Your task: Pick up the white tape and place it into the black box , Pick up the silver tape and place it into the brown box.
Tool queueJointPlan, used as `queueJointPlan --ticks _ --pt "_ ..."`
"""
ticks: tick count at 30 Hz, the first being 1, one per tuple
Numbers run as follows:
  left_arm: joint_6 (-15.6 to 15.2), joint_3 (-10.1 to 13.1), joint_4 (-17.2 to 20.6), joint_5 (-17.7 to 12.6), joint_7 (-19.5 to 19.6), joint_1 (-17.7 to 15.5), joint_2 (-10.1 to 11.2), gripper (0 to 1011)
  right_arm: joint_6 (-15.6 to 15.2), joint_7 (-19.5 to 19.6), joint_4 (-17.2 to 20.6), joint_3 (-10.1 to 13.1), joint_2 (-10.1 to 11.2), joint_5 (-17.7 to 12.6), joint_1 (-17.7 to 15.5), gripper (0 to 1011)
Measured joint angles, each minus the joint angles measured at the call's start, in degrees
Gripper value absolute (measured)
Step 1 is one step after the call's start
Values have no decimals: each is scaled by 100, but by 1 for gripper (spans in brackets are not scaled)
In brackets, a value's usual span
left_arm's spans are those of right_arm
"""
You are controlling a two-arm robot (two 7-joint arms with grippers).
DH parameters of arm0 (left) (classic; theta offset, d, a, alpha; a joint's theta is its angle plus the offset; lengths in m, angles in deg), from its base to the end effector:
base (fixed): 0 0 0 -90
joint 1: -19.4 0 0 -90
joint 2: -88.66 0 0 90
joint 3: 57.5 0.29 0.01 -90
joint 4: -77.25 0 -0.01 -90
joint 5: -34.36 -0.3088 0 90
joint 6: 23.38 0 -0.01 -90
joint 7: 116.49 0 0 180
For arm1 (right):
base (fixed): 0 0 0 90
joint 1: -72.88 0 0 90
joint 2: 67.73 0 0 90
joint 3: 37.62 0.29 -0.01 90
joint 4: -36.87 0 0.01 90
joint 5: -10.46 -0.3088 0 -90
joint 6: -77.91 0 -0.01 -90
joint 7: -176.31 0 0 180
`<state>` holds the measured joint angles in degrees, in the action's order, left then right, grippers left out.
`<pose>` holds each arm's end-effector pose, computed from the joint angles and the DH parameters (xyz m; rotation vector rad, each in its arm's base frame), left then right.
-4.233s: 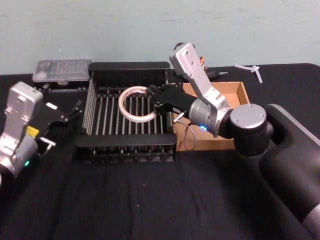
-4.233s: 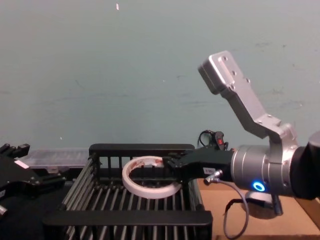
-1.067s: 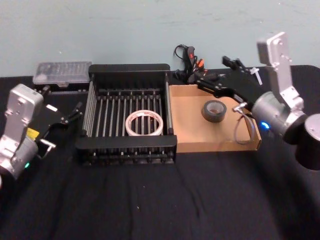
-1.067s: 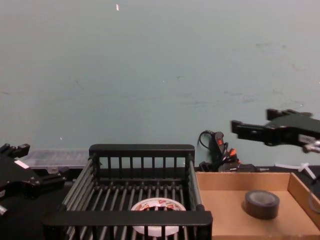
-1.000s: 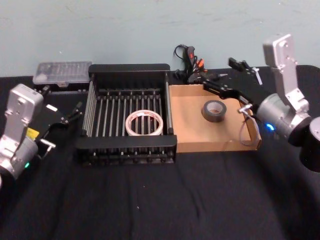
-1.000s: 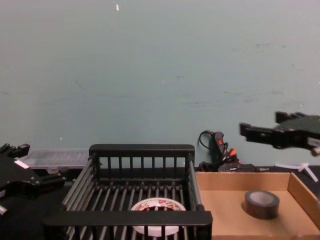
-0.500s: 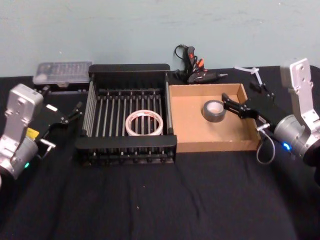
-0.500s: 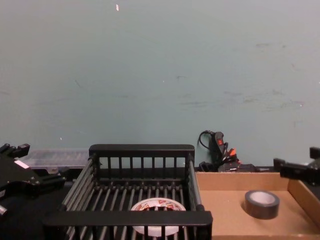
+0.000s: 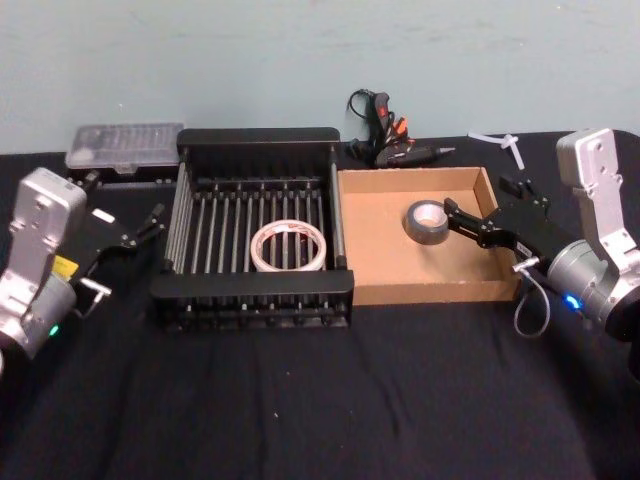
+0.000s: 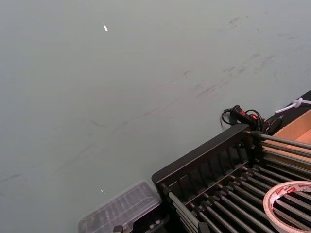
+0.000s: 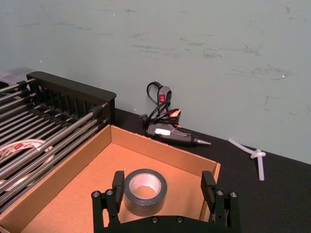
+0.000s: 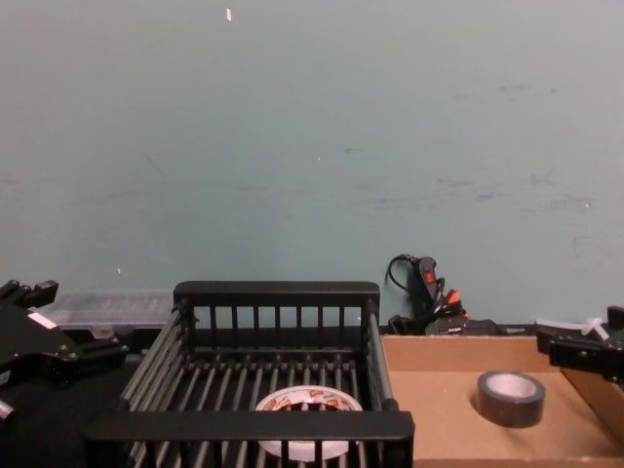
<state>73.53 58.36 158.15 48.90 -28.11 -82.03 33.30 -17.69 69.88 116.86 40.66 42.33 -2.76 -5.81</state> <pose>0.3581 0.0827 -0.3023 0.3044 -0.2851 1.2479 0.3791 -0.0605 -0.2883 -0.2122 0.0078 -1.1556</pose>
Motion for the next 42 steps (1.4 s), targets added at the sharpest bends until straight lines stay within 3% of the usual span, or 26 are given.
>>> queueJointPlan --ticks 42 --pt "0 0 0 0 0 0 0 1001 0 -11 11 -8 0 -3 19 1002"
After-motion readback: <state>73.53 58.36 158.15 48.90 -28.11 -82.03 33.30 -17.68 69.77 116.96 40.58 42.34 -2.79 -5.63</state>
